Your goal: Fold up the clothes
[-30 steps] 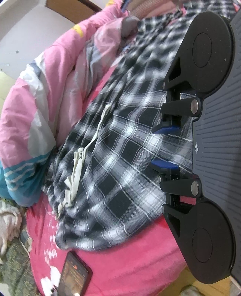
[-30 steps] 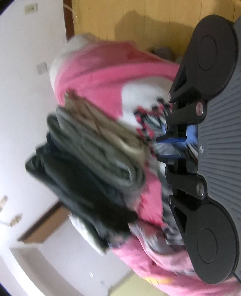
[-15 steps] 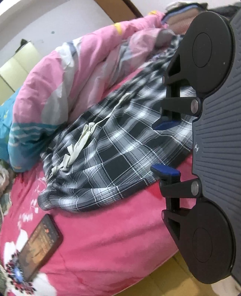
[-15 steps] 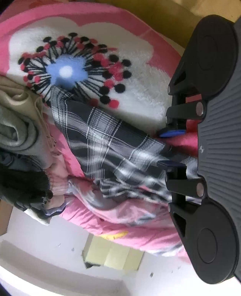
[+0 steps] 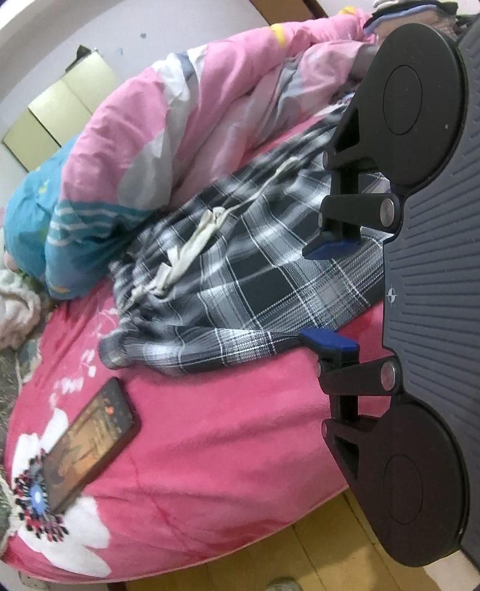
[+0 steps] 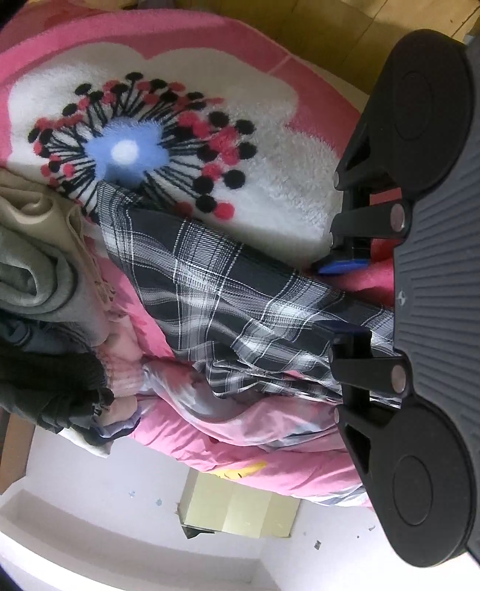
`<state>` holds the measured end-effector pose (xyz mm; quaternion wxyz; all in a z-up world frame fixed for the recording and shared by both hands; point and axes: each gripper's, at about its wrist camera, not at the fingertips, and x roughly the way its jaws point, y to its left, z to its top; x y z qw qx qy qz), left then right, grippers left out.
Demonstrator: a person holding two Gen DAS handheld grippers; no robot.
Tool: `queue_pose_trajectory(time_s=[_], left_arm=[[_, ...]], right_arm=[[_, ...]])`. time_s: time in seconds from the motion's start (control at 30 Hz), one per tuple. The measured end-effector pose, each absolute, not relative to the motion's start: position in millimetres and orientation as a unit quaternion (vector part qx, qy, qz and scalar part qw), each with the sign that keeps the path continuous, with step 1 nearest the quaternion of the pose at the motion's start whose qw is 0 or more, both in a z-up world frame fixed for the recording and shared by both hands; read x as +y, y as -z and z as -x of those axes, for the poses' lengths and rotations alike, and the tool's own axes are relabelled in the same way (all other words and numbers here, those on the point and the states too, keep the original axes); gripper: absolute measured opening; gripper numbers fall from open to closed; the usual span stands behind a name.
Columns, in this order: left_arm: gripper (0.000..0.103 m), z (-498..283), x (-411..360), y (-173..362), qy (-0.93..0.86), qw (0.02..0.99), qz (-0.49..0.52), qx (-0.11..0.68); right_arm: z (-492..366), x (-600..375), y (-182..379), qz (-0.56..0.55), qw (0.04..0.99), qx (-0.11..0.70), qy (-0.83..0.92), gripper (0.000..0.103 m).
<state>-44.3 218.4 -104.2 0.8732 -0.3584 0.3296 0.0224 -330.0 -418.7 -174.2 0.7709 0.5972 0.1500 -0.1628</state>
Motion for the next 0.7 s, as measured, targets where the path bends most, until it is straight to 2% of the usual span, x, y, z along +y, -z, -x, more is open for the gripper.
queue_pose_trajectory(time_s=[0.23, 0.4, 0.5, 0.57, 0.67, 0.7], left_arm=[[0.045, 38, 212, 108, -0.031, 0.879, 0.349, 0.323], [0.041, 36, 207, 107, -0.038, 0.884, 0.334, 0.324], [0.032, 35, 202, 107, -0.045, 0.890, 0.317, 0.324], [0.019, 35, 200, 106, -0.049, 0.894, 0.309, 0.322], [0.004, 35, 197, 105, -0.053, 0.899, 0.297, 0.317], [0.003, 36, 195, 103, -0.054, 0.902, 0.293, 0.314]], right_arm=[[338, -422, 171, -0.607, 0.767, 0.128, 0.163, 0.029], [329, -423, 182, -0.622, 0.754, 0.142, 0.157, 0.029], [328, -423, 183, -0.619, 0.756, 0.141, 0.159, 0.029], [330, -424, 181, -0.615, 0.760, 0.134, 0.163, 0.028], [333, -425, 177, -0.606, 0.768, 0.121, 0.168, 0.019], [333, -425, 176, -0.602, 0.772, 0.116, 0.169, 0.014]])
